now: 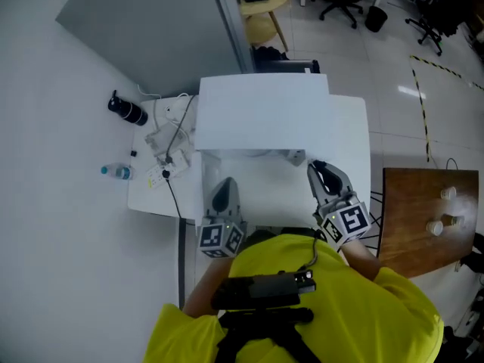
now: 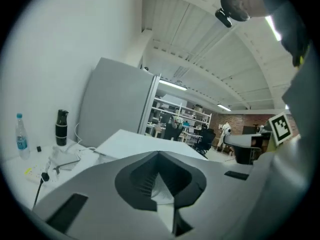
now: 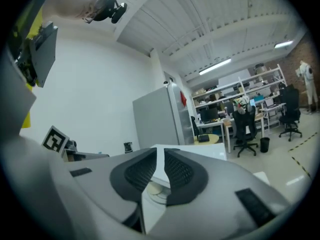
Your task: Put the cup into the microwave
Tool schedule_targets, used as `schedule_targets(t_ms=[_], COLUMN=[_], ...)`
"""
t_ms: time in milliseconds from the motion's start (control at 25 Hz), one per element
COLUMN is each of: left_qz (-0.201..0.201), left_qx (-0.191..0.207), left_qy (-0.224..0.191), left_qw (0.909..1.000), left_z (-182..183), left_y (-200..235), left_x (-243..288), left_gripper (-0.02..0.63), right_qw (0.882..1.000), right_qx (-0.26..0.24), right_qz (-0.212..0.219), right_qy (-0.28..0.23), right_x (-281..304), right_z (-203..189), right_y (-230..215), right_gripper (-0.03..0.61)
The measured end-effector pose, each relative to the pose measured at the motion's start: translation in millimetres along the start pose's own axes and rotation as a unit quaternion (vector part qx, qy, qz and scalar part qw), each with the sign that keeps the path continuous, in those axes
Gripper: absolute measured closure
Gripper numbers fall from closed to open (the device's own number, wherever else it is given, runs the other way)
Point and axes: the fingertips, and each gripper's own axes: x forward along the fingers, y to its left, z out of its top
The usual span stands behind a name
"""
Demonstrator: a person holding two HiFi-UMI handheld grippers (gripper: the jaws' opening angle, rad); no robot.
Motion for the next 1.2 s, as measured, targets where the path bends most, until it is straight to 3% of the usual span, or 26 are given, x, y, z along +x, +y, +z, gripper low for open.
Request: schedule_targets(t_ms=[200,400,560,720,1200], left_qz=[-0.007,-0.02,-0.037,-0.024,-0.045], left_qx=[-0.014,-0.034,-0.039,-0.001,0.002], left_qy=[0.003,-0.007,0.002,-0.021,0.0], left_qw=[0.9999,0.9992,0.9985,0.9995,0.999], left_z=[51,76,71,77,71], left_y=[3,5,5,8,14], left_x=[-23,-32,-31,-38,-45], left_gripper=[0.614,0.614,0.614,0.614,0.614], right_qw=[0.999,0.999,0.999,0.999,0.998], right_qx=[-0.009,-0.009,-0.004,-0.005,0.0], right_qz=[-0.015,-0.013,-0.015,-0.018,-0.035], right_qy=[-0.04,-0.05,-0.049,-0.049,-0.048], right_x=[-18,-21,-20,-20,-27], right_z=[50,59,52,49,44], right_y=[8,24,32,40,53], right_gripper=[0.569,0.572,0.572,0.572,0.572])
